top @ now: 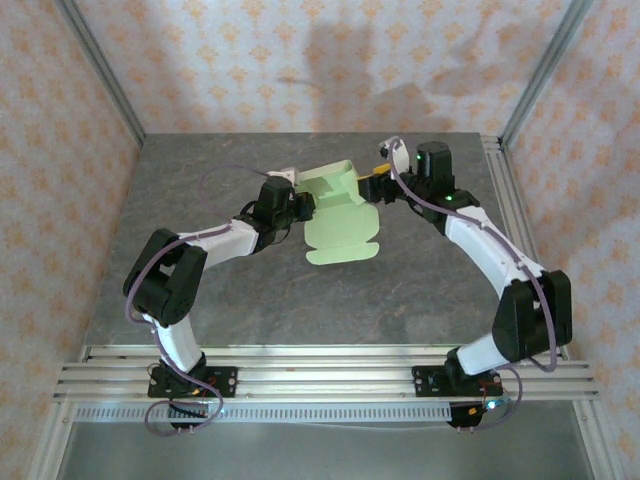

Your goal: Fold the paper box

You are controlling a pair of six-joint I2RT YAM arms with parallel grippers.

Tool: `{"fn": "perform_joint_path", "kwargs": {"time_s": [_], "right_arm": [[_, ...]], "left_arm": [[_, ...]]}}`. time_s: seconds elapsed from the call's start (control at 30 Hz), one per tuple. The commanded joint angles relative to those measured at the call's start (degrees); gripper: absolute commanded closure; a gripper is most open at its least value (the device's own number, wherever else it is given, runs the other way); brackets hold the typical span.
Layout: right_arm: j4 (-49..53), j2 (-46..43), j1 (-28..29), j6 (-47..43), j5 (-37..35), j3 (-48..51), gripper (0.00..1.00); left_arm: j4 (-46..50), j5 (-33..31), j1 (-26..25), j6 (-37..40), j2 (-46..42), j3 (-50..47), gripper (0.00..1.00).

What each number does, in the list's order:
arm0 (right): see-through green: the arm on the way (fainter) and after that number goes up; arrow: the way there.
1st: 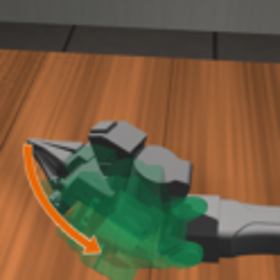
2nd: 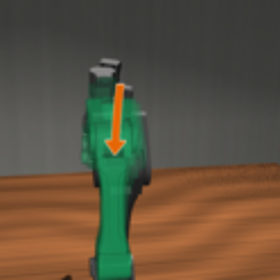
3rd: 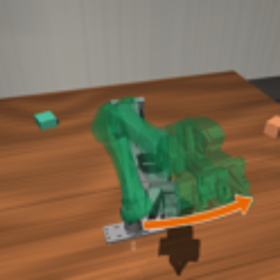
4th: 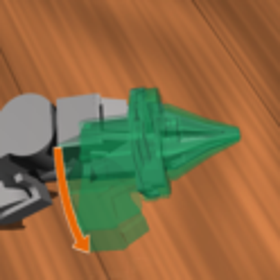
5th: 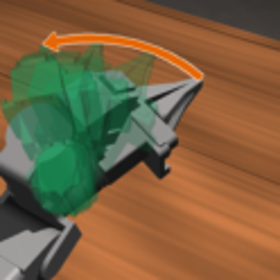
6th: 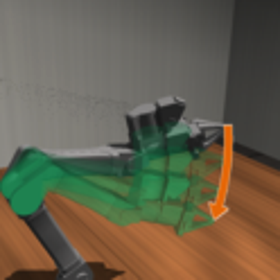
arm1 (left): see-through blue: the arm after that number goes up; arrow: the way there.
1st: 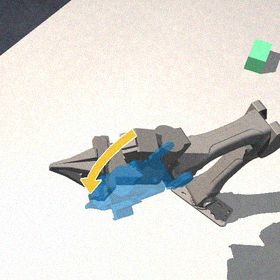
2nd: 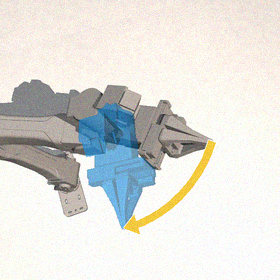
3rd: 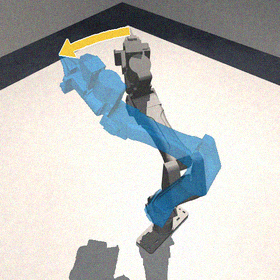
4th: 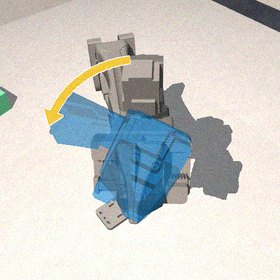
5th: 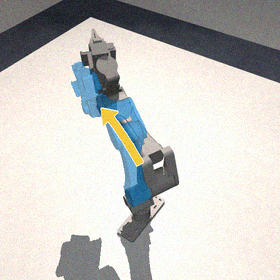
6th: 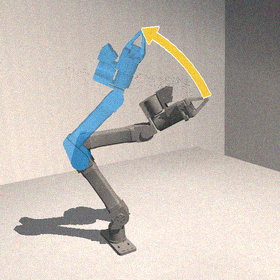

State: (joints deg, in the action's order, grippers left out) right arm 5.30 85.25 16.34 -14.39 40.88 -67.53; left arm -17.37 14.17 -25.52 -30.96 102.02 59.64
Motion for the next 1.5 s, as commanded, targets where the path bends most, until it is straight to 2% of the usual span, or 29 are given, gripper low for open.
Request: {"fn": "perform_joint_path", "kwargs": {"time_s": [0.0, 0.27, 0.47, 0.8, 1.1, 1.47], "right_arm": [[1.1, 2.46, 0.34, -2.49, 5.89, -2.9, 0.39], [7.28, 6.67, 3.88, -8.55, -0.07, -7.41, 0.44], [7.88, 7.71, 6.96, -10.54, -9.4, -7.93, 0.56], [2.65, 8.22, 13.61, -11.37, -34.43, -7.23, 0.63], [-3.09, 9.64, 19.41, -13.75, -52.57, -6.75, 0.7], [-10.61, 13.91, 25.06, -17.72, -67.89, -6.01, 0.84]], "left_arm": [[-1.89, 0.5, -0.26, 1.23, -2.51, 0.49, 1.0], [-1.88, 0.64, -0.32, 1.25, -2.6, 0.39, 1.0], [-1.89, 0.37, -0.3, 1.23, -2.73, 0.17, 1.0], [-1.65, 0.5, -0.32, 1.47, -2.97, 0.49, 1.0], [-1.53, 0.44, -0.32, 1.34, -2.97, 0.77, 1.0], [-1.0, 0.33, -0.34, 1.19, -3.2, 0.84, 1.0]]}}
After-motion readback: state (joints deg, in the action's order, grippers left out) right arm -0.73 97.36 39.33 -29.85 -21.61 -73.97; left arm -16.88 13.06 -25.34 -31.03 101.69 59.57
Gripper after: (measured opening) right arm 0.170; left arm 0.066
